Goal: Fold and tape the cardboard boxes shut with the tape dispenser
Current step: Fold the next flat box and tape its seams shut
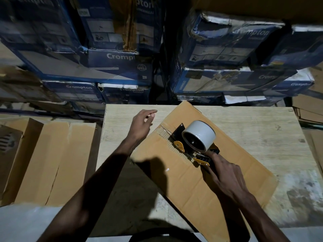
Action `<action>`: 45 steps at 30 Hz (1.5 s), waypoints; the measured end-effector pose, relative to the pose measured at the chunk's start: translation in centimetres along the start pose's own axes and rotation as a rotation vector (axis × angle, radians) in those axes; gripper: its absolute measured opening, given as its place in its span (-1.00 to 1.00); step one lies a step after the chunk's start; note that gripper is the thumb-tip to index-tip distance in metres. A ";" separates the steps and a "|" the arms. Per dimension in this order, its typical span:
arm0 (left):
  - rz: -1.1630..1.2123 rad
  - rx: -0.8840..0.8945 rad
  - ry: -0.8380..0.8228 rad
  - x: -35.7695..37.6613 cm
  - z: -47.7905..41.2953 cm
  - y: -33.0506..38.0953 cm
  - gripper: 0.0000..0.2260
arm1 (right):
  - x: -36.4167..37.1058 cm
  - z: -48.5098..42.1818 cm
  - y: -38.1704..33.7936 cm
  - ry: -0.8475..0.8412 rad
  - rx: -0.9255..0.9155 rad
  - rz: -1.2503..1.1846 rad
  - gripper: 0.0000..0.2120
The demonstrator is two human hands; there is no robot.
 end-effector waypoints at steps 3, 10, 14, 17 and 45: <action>-0.532 0.224 -0.332 1.5 2.1 2.1 -0.54 | -0.1 0.1 0.0 -0.011 -0.012 -0.008 -0.60; -0.833 0.289 -0.468 3.4 3.0 -0.1 -0.44 | -0.4 0.3 -0.3 -0.022 -0.017 -0.038 -0.61; -0.809 0.295 -0.479 3.0 3.1 0.1 -0.46 | -0.9 0.3 -0.4 -0.011 -0.045 -0.018 -0.63; -0.836 0.275 -0.502 2.9 3.1 0.2 -0.39 | -0.8 0.5 -0.6 -0.011 -0.044 0.006 -0.64; -1.181 0.266 -0.524 4.6 4.3 1.5 -0.04 | -0.1 12.0 4.7 -0.020 0.050 0.176 -0.43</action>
Point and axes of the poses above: each hand's wrist, its own z-axis away from the middle knuckle, its own x-axis out of the palm, y = z × x, the point moved 2 cm from there along -z, towards the middle knuckle, and after that the axes turned 14 degrees about -y, right-handed, at the moved point
